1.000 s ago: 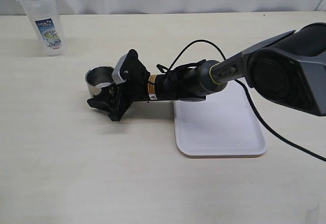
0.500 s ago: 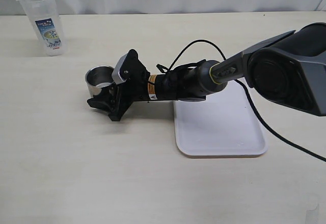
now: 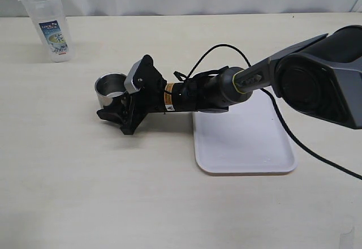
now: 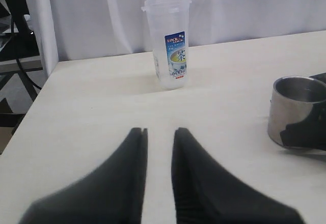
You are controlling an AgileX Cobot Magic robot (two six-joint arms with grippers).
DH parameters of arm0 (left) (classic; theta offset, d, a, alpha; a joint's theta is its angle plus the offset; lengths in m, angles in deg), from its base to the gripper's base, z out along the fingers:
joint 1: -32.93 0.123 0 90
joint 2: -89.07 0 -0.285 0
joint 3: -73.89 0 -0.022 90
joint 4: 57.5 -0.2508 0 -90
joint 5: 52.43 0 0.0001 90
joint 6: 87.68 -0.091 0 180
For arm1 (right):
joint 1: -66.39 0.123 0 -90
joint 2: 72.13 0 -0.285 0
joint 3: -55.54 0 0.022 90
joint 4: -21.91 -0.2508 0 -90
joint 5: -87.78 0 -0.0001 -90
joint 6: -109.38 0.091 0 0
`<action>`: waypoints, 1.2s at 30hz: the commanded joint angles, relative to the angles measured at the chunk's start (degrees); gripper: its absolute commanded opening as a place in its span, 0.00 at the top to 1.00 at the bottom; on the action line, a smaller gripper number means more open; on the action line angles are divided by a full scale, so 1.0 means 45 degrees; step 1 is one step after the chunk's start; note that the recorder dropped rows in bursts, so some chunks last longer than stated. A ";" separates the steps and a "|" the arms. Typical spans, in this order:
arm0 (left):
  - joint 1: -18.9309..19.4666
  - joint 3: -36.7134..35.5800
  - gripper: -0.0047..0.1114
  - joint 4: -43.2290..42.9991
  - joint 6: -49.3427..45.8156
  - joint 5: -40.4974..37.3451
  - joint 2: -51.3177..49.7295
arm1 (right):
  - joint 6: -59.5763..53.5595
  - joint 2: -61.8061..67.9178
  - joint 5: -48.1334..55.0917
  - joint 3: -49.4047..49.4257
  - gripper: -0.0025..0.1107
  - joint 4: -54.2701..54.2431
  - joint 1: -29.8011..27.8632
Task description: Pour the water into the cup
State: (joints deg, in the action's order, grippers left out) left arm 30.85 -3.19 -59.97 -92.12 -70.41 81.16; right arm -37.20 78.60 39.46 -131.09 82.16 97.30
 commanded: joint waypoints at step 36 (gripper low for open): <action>0.0016 -0.0030 0.96 0.0027 -0.0041 0.0081 0.0029 | 0.0093 0.0037 0.0212 -0.0005 0.94 0.0089 -0.0024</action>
State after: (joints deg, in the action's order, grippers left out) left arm 30.85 -3.19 -59.97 -92.12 -70.41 81.16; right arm -37.20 78.60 39.46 -131.09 82.16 97.30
